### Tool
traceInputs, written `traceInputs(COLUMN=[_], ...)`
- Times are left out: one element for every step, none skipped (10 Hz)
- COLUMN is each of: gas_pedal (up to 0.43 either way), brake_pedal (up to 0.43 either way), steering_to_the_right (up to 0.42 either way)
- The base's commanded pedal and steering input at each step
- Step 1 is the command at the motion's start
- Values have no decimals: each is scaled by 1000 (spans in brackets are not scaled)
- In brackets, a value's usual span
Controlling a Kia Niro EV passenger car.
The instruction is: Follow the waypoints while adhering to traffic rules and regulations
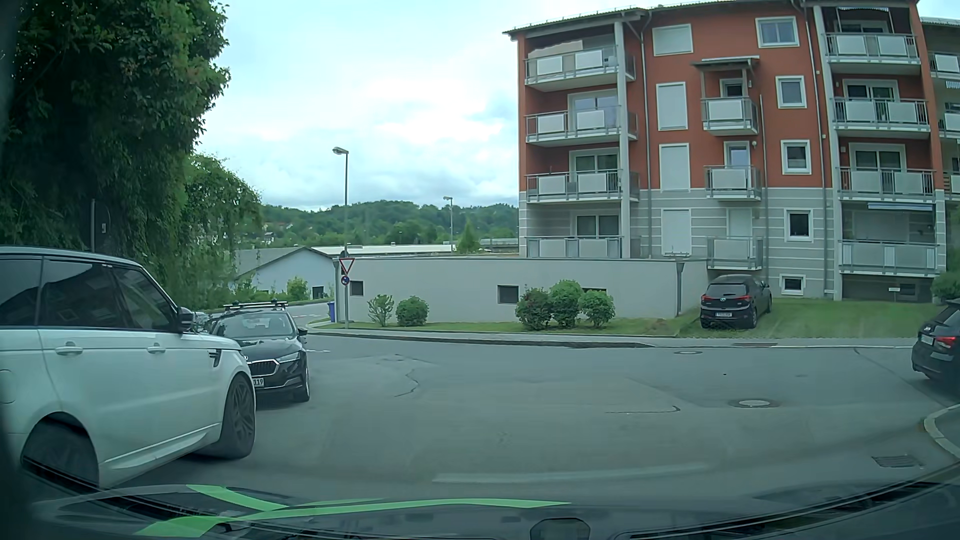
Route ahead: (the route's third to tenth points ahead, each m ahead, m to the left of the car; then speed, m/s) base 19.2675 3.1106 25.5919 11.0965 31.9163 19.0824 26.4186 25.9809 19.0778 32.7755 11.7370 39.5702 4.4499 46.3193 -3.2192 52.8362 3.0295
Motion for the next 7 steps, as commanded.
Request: traceInputs(gas_pedal=[0,0,0,0,0,0,0], brake_pedal=[61,98,110,110,152,195,195], steering_to_the_right=[-33,-33,-34,-34,-34,-34,-34])
